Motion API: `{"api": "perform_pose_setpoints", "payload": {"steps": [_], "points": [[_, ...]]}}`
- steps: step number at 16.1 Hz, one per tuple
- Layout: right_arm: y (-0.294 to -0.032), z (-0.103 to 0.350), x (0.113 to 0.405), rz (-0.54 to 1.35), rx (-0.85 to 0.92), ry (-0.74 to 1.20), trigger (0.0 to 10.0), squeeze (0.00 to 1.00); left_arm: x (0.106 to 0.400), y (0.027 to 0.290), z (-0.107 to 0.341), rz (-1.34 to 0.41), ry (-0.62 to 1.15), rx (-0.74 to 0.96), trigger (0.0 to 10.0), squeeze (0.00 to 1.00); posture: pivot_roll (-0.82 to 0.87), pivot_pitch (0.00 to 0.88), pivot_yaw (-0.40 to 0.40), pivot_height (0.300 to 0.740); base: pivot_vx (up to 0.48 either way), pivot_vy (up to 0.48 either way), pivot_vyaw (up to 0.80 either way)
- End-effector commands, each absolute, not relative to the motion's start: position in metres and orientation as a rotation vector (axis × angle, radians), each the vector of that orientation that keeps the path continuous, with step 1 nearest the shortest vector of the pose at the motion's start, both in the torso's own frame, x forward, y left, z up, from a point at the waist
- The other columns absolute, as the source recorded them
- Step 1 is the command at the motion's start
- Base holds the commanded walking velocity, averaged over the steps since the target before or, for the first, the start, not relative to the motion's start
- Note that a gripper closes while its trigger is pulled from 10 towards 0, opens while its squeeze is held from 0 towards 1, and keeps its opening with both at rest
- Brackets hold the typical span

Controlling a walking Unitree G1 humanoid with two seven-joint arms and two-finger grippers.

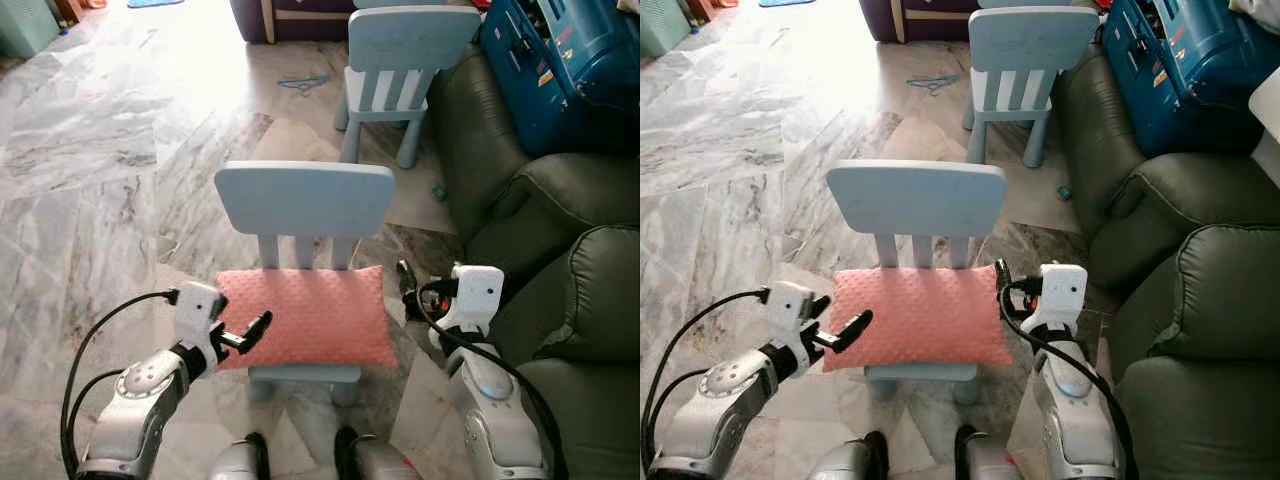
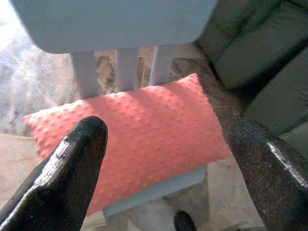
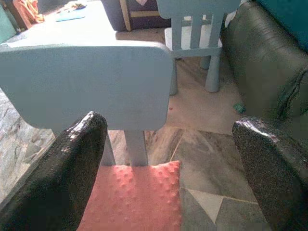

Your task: Move the pillow to the sofa

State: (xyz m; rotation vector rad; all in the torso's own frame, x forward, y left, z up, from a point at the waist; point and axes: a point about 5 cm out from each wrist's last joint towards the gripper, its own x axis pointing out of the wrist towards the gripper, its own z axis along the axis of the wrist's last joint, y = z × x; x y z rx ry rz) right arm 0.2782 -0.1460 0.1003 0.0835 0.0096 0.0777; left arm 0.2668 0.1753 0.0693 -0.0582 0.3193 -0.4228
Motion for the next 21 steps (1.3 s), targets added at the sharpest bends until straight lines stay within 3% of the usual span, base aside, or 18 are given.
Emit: {"api": "perform_pose_setpoints", "payload": {"steps": [1,8,21], "points": [[-0.145,0.101,0.275,0.085,0.089,0.014,10.0,0.0,0.265,0.181,0.071,-0.381,0.299,-0.058,10.0,0.0,0.02,0.24,-0.021,0.74,0.0,0.0,0.0],[-0.146,0.101,0.269,0.112,0.076,0.025,10.0,0.0,0.262,0.185,0.08,-0.289,0.191,-0.093,10.0,0.0,0.01,0.264,-0.029,0.74,0.0,0.0,0.0],[-0.146,0.099,0.261,0.139,0.067,0.044,10.0,0.0,0.253,0.19,0.075,-0.261,0.186,-0.099,10.0,0.0,0.0,0.287,-0.041,0.74,0.0,0.0,0.0]]}}
